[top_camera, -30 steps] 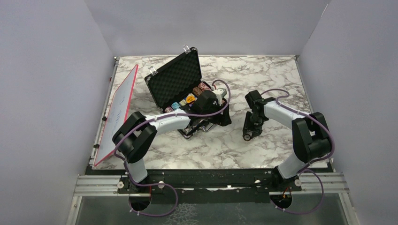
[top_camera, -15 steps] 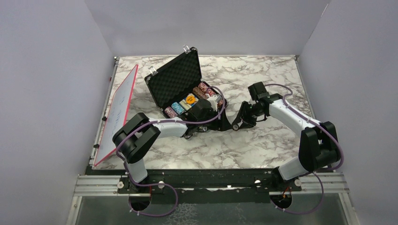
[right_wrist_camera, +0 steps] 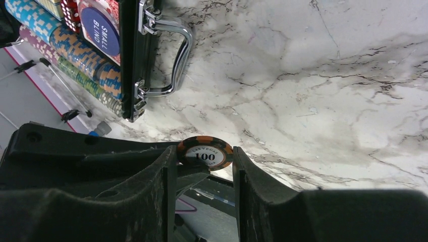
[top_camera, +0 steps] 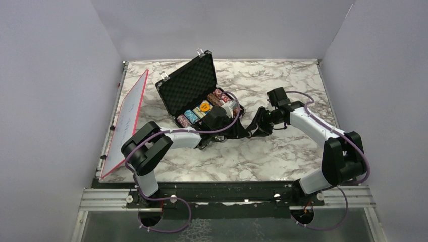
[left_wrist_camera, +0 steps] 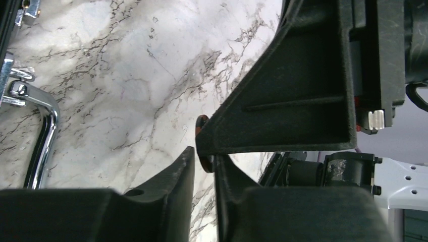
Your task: Pack up texas hold em set
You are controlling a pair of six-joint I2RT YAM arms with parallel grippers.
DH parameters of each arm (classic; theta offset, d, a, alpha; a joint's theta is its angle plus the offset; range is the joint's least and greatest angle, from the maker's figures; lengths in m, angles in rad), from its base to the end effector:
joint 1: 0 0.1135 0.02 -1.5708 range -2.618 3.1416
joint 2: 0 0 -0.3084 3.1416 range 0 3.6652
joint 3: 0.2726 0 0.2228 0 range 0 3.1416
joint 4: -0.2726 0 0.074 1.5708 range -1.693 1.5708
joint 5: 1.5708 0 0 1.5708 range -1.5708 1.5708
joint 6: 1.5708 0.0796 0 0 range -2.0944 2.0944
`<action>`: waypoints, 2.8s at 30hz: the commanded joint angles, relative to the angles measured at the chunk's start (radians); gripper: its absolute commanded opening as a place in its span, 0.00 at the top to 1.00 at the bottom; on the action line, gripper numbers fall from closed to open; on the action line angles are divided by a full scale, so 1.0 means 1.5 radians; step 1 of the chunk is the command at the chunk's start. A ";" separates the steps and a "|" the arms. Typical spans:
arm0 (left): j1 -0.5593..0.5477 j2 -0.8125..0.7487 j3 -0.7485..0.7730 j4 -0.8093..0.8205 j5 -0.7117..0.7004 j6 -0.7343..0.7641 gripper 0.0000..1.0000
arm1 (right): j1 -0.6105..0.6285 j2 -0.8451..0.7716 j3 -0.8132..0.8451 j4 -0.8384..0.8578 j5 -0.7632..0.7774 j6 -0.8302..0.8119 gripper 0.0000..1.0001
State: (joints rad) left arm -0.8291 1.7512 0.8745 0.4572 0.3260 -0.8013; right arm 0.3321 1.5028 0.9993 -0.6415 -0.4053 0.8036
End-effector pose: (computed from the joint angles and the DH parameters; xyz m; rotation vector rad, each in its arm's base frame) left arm 0.2481 -0.3086 0.2295 0.2692 2.2279 -1.3057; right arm 0.2514 0.1199 0.2362 0.5489 2.8332 0.8346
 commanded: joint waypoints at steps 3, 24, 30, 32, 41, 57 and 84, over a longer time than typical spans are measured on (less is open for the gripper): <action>-0.002 0.008 0.007 0.033 -0.007 -0.013 0.95 | 0.001 -0.006 -0.007 0.012 -0.034 0.007 0.60; 0.066 0.054 0.298 -0.395 -0.133 0.420 1.00 | -0.042 -0.033 0.100 -0.111 0.202 -0.077 0.29; 0.068 0.087 0.336 -0.418 -0.131 0.444 1.00 | -0.042 -0.029 0.100 -0.100 0.204 -0.090 0.30; 0.069 0.098 0.346 -0.425 -0.131 0.443 1.00 | -0.042 -0.025 0.103 -0.100 0.205 -0.093 0.30; 0.074 0.119 0.354 -0.437 -0.178 0.443 1.00 | -0.042 -0.015 0.095 -0.096 0.195 -0.094 0.30; 0.083 0.129 0.372 -0.465 -0.177 0.424 1.00 | -0.042 -0.015 0.072 -0.088 0.183 -0.091 0.32; 0.085 0.087 0.397 -0.449 -0.172 0.509 0.53 | -0.043 -0.008 0.063 -0.082 0.178 -0.099 0.33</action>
State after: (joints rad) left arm -0.7139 1.9488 1.4094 -0.2268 0.0620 -0.0177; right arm 0.2680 1.4792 1.0996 -0.7784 -0.1322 0.6704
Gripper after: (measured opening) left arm 0.466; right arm 0.676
